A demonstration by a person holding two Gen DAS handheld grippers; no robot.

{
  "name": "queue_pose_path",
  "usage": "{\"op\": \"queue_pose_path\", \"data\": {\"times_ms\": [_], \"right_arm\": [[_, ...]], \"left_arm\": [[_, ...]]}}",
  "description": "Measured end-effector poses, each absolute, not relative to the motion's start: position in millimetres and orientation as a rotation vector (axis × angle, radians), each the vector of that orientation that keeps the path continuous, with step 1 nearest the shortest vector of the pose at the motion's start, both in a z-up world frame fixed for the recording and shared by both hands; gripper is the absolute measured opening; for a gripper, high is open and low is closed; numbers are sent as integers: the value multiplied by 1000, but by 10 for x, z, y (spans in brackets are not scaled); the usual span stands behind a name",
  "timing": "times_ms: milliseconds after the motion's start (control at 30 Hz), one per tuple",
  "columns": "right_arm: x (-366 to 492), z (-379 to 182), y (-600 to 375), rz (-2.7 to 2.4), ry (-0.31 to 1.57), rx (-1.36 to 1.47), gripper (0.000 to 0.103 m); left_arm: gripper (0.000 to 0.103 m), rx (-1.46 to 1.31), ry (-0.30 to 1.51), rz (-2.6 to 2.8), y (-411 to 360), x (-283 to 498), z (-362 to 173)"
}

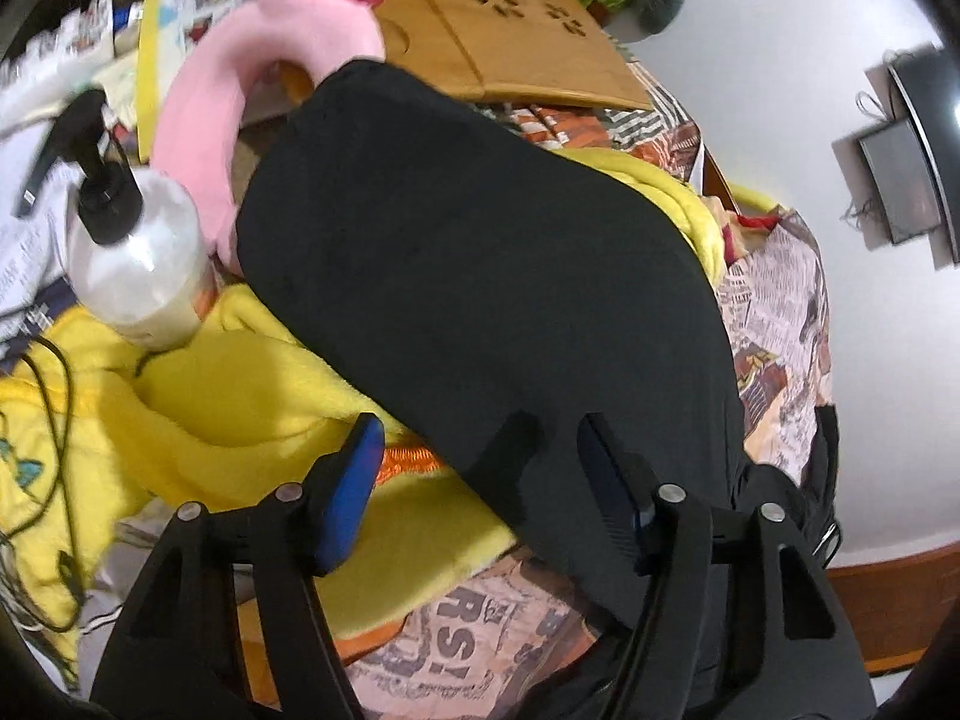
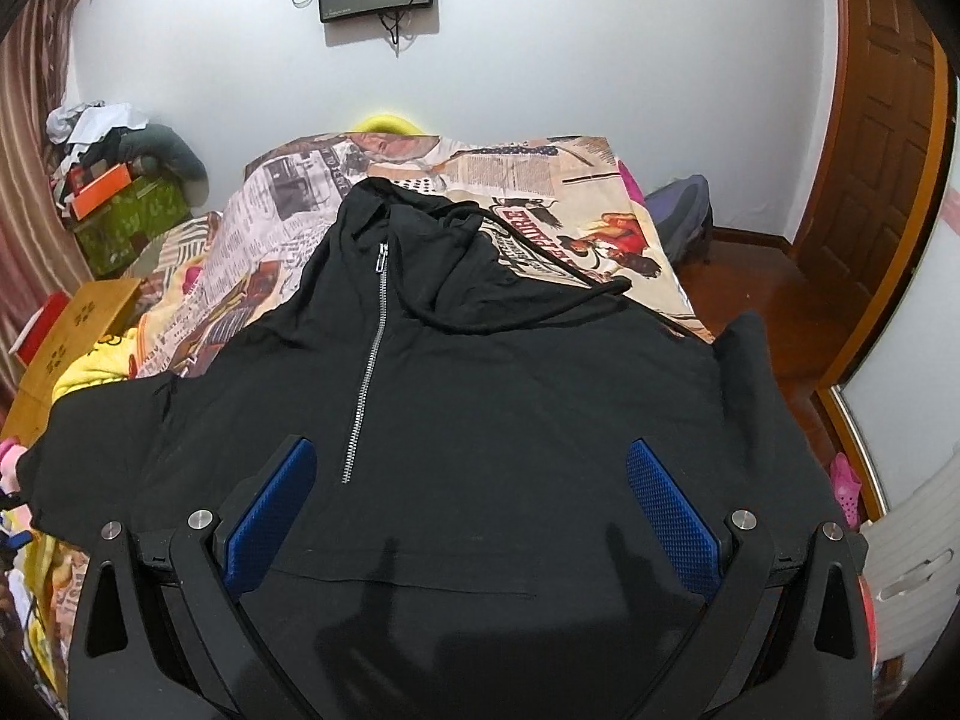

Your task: Fold large clothes

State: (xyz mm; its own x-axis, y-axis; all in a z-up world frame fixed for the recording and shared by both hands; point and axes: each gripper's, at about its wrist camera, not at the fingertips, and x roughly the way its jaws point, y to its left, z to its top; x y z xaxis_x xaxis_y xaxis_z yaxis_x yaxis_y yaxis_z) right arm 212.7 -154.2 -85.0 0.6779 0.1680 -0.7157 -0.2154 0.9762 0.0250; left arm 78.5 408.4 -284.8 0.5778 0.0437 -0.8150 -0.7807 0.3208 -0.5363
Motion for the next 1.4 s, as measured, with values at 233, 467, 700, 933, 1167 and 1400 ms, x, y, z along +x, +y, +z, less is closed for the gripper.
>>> {"op": "queue_pose_path", "data": {"times_ms": [233,467,700,933,1167,1400], "right_arm": [[2118,-832,-1538,201,803,-63,103],[2069,-783,-1558,198,792,-74,103],[2003,-689,-1595,208,759,-88,103],[1958,-626,-1713,213,740,-70,103],[1922,-593,-1862,205,725,-76,103],[1925,-619,-1996,206,741,-66,103]], "left_arm": [[30,-1079,825,718,4155,886,-2901],[6,-765,833,825,3893,1010,-2416],[2,-615,634,728,3515,1235,-1523],[1,-550,539,572,3060,1657,-952],[1,-499,527,366,2335,2103,-665],[1,-433,619,156,1489,2468,-744]]}}
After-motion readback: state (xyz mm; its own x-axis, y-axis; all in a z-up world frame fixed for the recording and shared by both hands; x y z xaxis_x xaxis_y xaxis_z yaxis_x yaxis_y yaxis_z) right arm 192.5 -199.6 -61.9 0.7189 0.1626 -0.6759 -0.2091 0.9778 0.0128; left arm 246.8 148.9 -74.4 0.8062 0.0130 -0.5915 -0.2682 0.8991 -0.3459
